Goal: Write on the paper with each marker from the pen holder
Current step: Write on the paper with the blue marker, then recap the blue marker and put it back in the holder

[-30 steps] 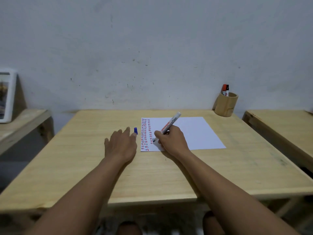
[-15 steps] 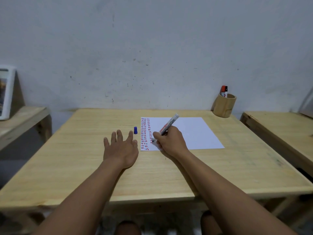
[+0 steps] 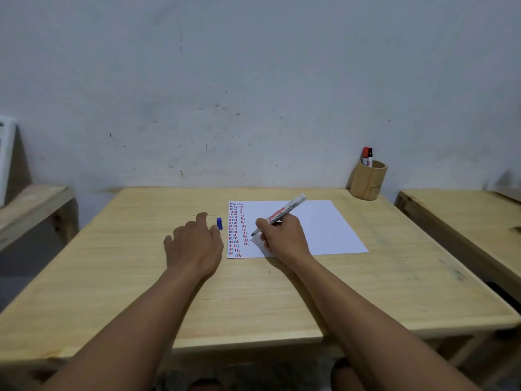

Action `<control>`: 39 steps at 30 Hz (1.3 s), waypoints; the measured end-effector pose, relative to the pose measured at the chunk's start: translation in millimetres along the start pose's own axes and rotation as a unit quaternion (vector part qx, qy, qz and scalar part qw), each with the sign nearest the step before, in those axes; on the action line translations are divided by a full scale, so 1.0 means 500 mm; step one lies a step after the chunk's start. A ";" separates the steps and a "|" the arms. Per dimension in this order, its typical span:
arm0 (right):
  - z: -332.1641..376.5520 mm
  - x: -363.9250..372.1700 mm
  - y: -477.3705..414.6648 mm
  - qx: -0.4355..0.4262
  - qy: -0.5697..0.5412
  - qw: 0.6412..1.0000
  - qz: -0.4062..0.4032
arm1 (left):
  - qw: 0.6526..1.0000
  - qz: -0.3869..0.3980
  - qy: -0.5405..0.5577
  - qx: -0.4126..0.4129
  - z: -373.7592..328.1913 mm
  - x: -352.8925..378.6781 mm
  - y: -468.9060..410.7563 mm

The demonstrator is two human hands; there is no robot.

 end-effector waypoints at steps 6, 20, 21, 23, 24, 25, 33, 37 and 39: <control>0.004 -0.004 -0.005 0.008 -0.053 0.998 0.017 | 0.997 -0.005 0.059 0.044 -0.013 0.011 -0.042; 0.064 -0.073 -0.023 0.085 -0.242 0.966 0.027 | 0.927 -0.064 0.357 -0.091 -0.129 -0.051 -0.050; 0.069 -0.079 -0.025 0.094 -0.256 0.962 0.021 | 0.916 -0.051 0.385 -0.102 -0.142 -0.055 -0.048; 0.078 -0.095 -0.030 0.105 -0.281 0.954 0.009 | 0.896 -0.026 0.428 -0.117 -0.162 -0.058 -0.044; 0.082 -0.103 -0.033 0.106 -0.291 0.951 0.004 | 0.888 -0.017 0.443 -0.123 -0.170 -0.059 -0.042; 0.085 -0.110 -0.035 0.106 -0.299 0.948 -0.001 | 0.882 -0.008 0.454 -0.128 -0.178 -0.061 -0.040; 0.095 -0.159 -0.046 0.100 -0.333 0.937 -0.013 | 0.858 0.055 0.490 -0.143 -0.239 -0.077 -0.017; 0.094 -0.173 -0.047 0.107 -0.338 0.935 -0.009 | 0.855 0.069 0.497 -0.128 -0.263 -0.080 -0.007; 0.094 -0.180 -0.048 0.121 -0.343 0.932 -0.007 | 0.853 0.057 0.504 -0.124 -0.270 -0.083 -0.006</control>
Point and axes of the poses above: each hand's wrist, its own y-axis away from the middle knuckle, its own x-axis out of the palm, z = x × y, the point moved 1 cm from there along -y, towards the middle knuckle, and after that the axes turned 14 degrees about -z, right-handed, at the moved point
